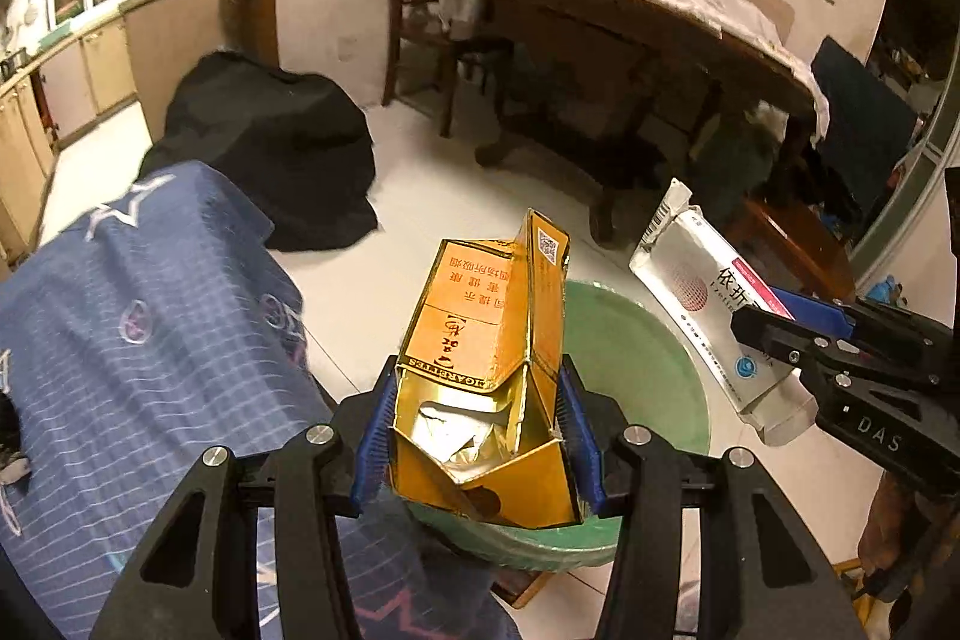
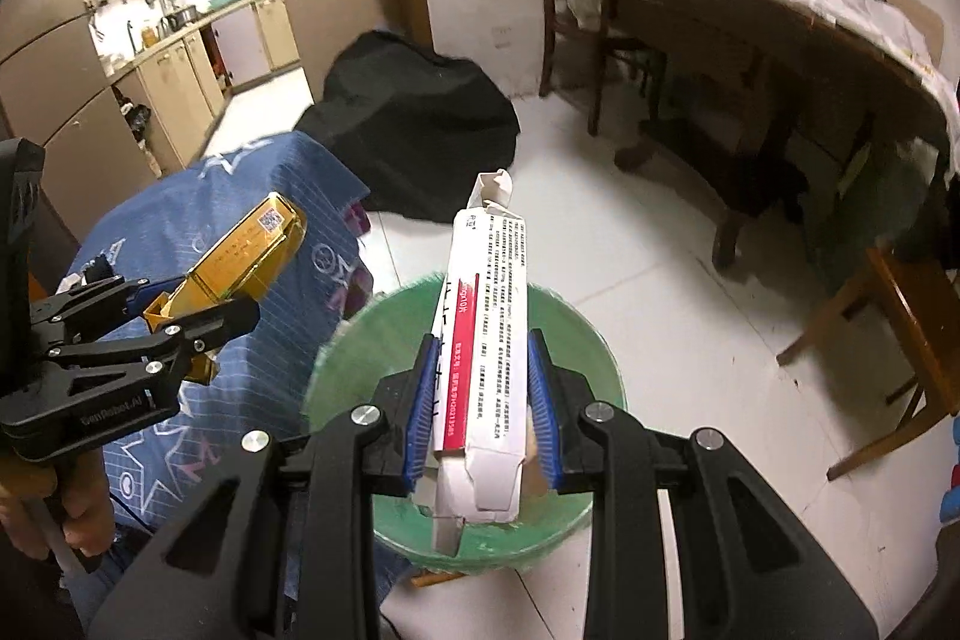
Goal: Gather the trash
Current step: 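Carry the gold packet and white-red carton over the green basin with both tools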
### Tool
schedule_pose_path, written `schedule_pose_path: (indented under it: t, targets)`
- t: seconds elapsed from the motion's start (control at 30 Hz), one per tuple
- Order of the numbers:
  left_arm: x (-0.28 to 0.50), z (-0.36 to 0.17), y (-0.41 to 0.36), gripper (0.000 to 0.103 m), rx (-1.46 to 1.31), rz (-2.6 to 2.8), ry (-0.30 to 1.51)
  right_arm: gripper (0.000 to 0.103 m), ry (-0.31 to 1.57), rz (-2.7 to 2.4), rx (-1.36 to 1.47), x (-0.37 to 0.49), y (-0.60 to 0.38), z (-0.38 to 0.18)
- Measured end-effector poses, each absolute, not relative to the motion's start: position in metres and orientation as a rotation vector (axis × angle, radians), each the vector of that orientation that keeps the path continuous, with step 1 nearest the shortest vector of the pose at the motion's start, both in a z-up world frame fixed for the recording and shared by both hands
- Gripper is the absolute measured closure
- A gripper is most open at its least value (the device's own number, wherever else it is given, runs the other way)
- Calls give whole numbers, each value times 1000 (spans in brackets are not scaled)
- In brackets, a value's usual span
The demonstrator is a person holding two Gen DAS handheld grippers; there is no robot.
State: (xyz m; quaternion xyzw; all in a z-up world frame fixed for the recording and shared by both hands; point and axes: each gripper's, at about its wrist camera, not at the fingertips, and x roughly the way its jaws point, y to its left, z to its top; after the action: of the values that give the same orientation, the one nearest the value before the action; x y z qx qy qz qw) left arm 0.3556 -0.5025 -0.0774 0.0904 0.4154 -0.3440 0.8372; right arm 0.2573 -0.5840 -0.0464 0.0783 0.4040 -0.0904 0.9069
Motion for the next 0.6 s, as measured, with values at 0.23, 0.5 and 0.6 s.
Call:
schedule_pose_path:
  t: [0.23,0.5,0.6]
  targets:
    - [372,-107,-524,52,209,-729,936,76,904,-198,156,265,-597,-68]
    - [379,-135,-545,52,235,-738,987,76,956,-196,168,273,-611,-85]
    - [380,-143,-549,52,238,-736,998,76,963,-193,171,275,-614,-88]
